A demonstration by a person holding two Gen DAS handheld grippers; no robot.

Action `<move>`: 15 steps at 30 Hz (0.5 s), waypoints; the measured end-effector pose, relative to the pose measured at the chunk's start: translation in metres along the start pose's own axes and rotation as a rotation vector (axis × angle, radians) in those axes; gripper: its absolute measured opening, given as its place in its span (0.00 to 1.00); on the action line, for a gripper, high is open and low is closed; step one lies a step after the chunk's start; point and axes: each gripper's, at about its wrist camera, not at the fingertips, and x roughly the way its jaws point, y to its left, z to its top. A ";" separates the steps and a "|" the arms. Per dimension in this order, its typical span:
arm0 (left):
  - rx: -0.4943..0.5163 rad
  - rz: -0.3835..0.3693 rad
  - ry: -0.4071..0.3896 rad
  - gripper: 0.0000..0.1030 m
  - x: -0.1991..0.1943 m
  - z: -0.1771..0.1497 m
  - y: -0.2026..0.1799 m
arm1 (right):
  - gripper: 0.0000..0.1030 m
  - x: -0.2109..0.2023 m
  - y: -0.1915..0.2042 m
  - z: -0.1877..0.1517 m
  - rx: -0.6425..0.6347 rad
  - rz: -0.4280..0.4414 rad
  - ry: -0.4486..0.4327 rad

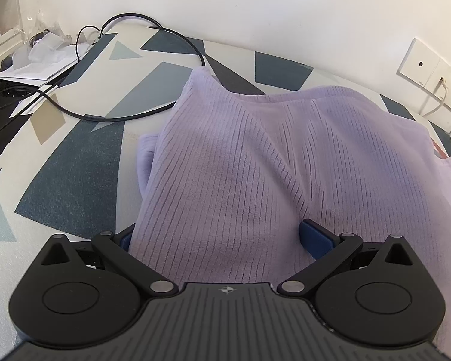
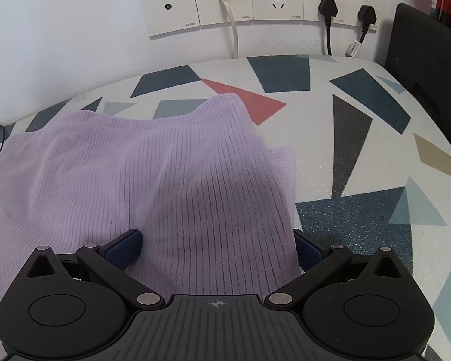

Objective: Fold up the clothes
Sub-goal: 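Position both open grippers at the folded cardigan's edge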

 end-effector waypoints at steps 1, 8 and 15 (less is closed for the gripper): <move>0.002 -0.001 -0.001 1.00 0.000 0.000 0.000 | 0.99 0.000 0.000 0.000 -0.003 0.002 -0.001; 0.011 0.005 -0.012 1.00 0.000 -0.002 -0.001 | 0.99 0.001 0.001 0.000 -0.026 0.007 -0.002; 0.013 0.002 -0.005 1.00 0.000 -0.001 -0.001 | 0.99 0.002 0.000 0.001 -0.039 0.014 0.007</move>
